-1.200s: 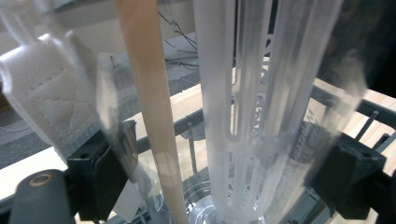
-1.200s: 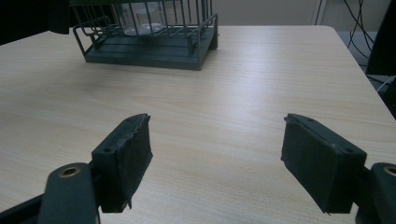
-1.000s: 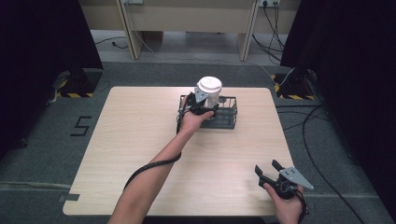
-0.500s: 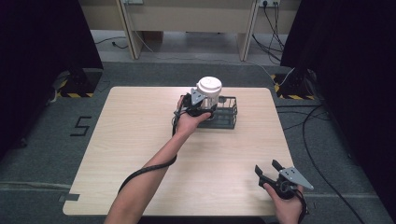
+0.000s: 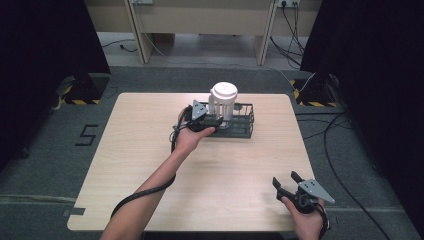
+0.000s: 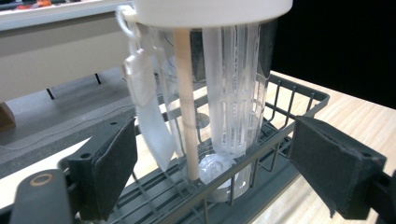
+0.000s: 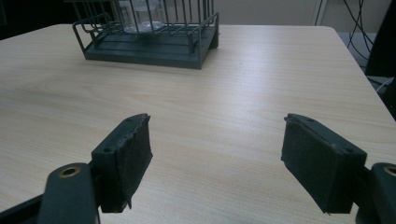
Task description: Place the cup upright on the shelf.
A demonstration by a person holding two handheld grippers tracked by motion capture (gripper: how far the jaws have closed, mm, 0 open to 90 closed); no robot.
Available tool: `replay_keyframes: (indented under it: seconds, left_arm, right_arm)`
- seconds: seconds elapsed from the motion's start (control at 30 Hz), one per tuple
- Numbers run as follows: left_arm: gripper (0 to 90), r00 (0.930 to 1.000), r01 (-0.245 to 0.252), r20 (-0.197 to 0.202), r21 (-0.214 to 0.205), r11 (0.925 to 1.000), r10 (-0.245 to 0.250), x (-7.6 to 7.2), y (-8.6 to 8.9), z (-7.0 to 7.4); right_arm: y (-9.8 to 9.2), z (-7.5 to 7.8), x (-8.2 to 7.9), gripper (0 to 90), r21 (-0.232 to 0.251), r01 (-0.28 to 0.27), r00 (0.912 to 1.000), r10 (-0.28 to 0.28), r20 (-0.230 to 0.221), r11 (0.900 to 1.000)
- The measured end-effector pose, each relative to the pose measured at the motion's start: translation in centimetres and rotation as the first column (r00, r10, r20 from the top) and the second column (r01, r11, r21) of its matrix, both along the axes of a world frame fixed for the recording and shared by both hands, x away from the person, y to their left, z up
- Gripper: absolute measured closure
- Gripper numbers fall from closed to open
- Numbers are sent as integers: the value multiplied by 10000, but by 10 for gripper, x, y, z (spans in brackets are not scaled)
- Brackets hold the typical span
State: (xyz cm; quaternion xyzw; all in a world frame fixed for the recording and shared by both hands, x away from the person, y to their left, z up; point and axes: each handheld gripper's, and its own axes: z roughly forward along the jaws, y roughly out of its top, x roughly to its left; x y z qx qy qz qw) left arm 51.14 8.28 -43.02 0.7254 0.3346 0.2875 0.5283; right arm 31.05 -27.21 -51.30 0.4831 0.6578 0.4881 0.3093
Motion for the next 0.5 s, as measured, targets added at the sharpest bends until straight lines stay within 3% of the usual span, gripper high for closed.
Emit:
replay_keyframes:
  seconds: [0.5]
  left_arm:
    - [149, 9997, 55, 240, -40, 10000, -54, -42, 48, 5]
  right_arm:
    - [1, 0, 0, 246, -36, 11, 10000, -11, -49, 10000]
